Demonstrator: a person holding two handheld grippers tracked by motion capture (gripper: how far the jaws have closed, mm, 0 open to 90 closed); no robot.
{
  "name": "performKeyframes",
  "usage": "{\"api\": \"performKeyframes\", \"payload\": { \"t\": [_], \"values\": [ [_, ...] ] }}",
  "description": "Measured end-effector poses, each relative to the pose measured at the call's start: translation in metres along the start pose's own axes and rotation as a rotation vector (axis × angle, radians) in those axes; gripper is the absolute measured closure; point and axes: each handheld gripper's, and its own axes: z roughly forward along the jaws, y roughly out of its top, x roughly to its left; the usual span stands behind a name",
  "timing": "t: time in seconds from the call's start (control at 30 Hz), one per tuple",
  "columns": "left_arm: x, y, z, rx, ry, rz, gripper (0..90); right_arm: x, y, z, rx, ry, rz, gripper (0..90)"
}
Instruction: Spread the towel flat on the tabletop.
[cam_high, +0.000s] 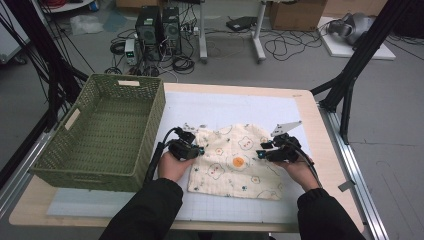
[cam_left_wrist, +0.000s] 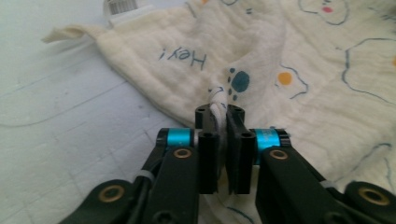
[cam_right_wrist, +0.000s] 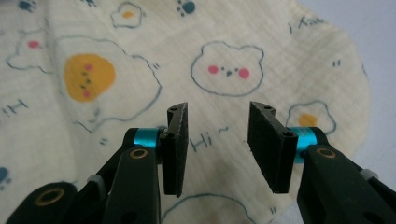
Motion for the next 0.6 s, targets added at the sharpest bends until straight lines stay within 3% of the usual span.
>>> {"api": "performKeyframes", "payload": {
  "t": [0.03, 0.1, 0.2, 0.27, 0.3, 0.33, 0.47, 0.53, 0.6],
  "values": [
    [0.001, 0.001, -0.002, -0.034, 0.01, -0.02, 69.6, -0.002, -0.004, 0.003, 0.013, 0.005, 0.018, 57.9],
    [0.003, 0.004, -0.004, -0.1, 0.009, -0.042, 67.5, -0.004, -0.012, 0.009, 0.019, 0.006, 0.048, 60.8],
    [0.005, 0.006, 0.0, -0.118, 0.032, -0.069, 69.4, -0.005, -0.017, 0.007, -0.018, -0.011, 0.053, 71.8],
    [0.008, 0.004, 0.007, -0.074, 0.019, -0.095, 73.4, -0.006, -0.018, 0.006, -0.013, 0.001, 0.058, 82.8],
    [0.009, 0.002, 0.011, -0.021, 0.005, -0.098, 81.2, -0.007, -0.018, 0.006, -0.012, 0.008, 0.055, 87.1],
    [0.009, 0.001, 0.011, -0.03, 0.002, -0.099, 84.4, -0.006, -0.019, 0.006, -0.013, 0.018, 0.053, 87.9],
    [0.003, 0.001, 0.004, 0.023, 0.001, -0.055, 86.4, -0.004, -0.021, 0.001, 0.007, 0.053, 0.044, 88.8],
    [0.002, 0.001, -0.002, 0.049, -0.047, -0.033, 86.2, 0.0, -0.023, -0.003, 0.034, 0.115, 0.031, 88.8],
    [-0.001, 0.003, -0.01, 0.007, -0.048, -0.017, 83.4, 0.004, -0.025, -0.009, 0.052, 0.151, 0.008, 84.4]
  ]
}}
